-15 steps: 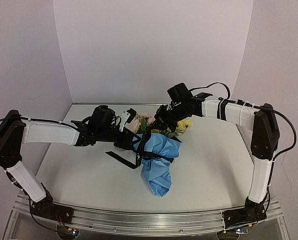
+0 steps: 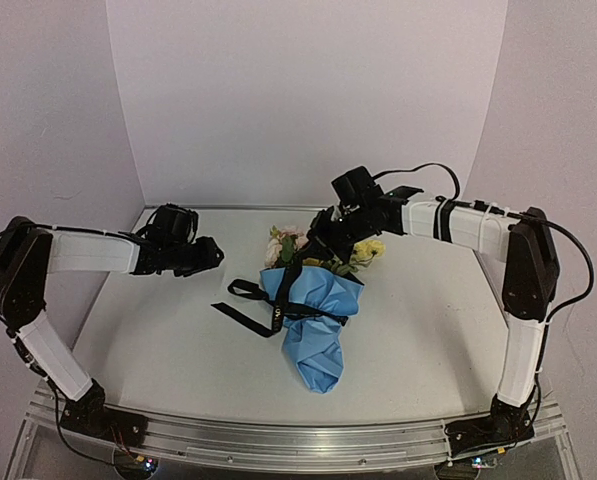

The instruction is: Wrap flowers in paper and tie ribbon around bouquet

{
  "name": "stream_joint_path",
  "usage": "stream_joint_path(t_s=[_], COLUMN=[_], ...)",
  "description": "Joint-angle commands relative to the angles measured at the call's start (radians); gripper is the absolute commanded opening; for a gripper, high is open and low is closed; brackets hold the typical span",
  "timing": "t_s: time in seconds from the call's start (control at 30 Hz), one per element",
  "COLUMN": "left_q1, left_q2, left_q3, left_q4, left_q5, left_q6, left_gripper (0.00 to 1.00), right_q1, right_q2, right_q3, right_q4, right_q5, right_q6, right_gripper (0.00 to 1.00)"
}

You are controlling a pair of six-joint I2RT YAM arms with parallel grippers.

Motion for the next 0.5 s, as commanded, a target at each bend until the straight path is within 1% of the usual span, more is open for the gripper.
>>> stream_joint_path(t_s=[0.0, 0.1, 0.37, 0.47], left_q1=[0.01, 0.009, 0.005, 0.001], left_q2=[0.141, 0.184, 0.268, 0.309], left_q3=[0.126, 0.162, 0.216, 0.253], left_q4=[-0.091, -0.089, -0.155, -0.198], left_q5=[-0.026, 0.042, 0.125, 0.124], left_q6=[-0.043, -0.035, -0.018, -0.003], left_gripper=[0.52, 0.52, 0.53, 0.52], right_q1=[0.01, 0.01, 0.01, 0.01], right_q2=[-0.027, -0.027, -0.023, -0.019], right_q3=[0.048, 0.044, 0.059, 0.061], right_q4=[0.029, 0.028, 0.028, 0.028], right_q5=[0.026, 0.027, 0.037, 0.04], right_q6=[-0.033, -0.037, -0.049, -0.052], right_gripper=[0.0, 0.0, 0.0, 0.0])
